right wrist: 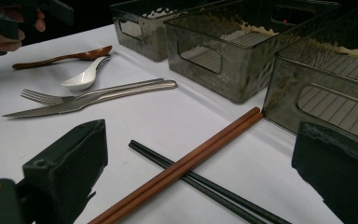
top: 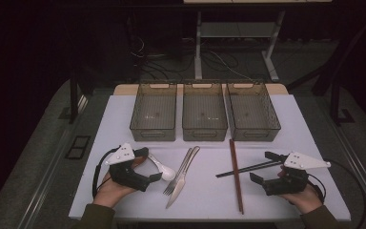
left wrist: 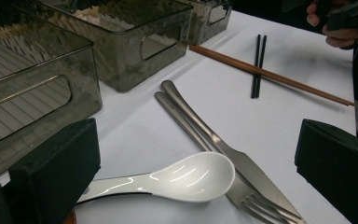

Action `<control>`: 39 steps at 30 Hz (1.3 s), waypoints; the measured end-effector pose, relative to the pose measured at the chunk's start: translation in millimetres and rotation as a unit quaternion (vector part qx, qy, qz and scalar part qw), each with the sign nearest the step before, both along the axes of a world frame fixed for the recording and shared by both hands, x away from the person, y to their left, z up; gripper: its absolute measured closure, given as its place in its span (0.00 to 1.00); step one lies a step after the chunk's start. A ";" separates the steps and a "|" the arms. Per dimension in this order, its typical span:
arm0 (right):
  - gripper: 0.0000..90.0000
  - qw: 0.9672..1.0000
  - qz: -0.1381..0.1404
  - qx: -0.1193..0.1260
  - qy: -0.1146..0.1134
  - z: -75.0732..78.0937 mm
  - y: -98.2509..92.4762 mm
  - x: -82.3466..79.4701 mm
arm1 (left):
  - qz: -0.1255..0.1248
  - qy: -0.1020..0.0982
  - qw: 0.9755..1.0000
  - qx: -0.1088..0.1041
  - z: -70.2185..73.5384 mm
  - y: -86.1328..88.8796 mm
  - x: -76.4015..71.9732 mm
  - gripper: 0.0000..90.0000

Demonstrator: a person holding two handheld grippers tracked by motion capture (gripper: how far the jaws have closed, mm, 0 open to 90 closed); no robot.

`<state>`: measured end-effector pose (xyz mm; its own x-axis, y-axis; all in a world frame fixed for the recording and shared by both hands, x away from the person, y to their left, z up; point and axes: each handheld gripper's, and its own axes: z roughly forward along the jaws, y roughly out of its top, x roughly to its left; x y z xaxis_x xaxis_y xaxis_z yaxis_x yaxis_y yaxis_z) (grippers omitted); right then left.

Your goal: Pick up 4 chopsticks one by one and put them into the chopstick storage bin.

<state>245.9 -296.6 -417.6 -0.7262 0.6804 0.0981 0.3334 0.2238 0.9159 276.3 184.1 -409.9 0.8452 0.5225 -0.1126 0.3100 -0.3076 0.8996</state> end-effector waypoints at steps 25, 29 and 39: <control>0.21 0.999 -0.003 -0.024 0.024 5.8 -2.2 1.2 | 0.003 0.002 1.000 0.002 0.0 -0.1 -1.7 0.00; 0.30 0.999 -0.002 -0.028 0.036 7.8 -0.8 5.3 | 0.003 0.003 1.000 0.002 -0.2 -0.2 -1.7 0.00; 0.63 0.996 0.000 -0.041 0.081 10.0 12.1 18.0 | 0.002 0.006 1.000 0.006 -1.5 -0.8 -1.7 0.00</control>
<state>263.9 -284.5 -407.6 -0.7058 0.6908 0.1569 0.4744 0.2965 0.8289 274.5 183.4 -411.3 0.8415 0.5277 -0.1160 0.3217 -0.3169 0.8923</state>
